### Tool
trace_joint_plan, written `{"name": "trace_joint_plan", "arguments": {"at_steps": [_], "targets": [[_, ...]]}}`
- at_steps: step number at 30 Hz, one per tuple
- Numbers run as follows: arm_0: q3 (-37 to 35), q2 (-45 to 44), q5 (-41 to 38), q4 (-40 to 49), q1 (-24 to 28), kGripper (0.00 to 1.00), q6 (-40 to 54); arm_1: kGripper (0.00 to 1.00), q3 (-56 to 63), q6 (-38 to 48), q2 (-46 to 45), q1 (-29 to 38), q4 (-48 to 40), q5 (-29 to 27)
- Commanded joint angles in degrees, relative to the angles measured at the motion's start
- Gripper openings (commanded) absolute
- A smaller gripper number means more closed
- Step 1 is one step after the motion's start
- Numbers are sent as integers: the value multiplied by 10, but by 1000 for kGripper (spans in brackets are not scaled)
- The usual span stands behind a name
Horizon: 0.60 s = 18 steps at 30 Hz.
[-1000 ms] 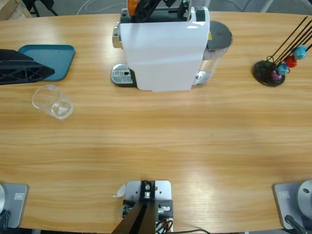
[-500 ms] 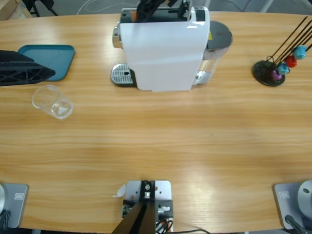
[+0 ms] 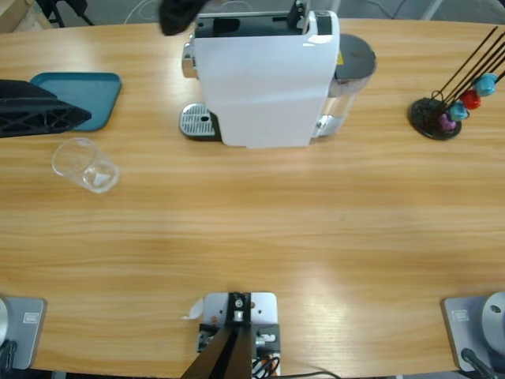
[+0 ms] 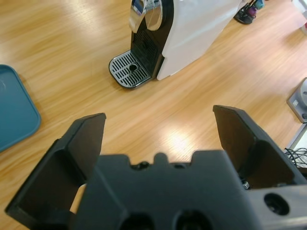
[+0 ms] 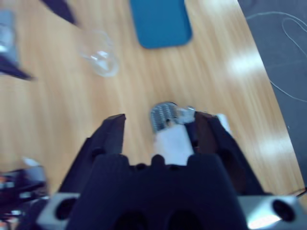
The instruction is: Pour coffee
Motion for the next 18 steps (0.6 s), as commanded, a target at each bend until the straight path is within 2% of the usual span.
{"name": "trace_joint_plan", "arguments": {"at_steps": [1,3,6,8,11,14,18], "targets": [[10,-5,-18,-5,-8,991,4,0,128,247,-134,53,3,-104],[8,-12,-18,-5,-18,991,3,0,190,332,-161,53,15,-120],[6,-19,-18,-4,-38,991,3,0,331,430,-229,53,-55,-182],[4,-21,-18,-4,-46,991,2,0,371,472,-265,53,-61,-225],[2,-21,-18,-4,-52,991,-2,0,371,489,-292,53,-29,-312],[-2,-19,-18,-4,-54,991,-3,0,340,492,-289,29,-40,-381],[-2,-19,-18,-3,-58,991,-8,0,314,509,-243,-22,-131,-385]]}}
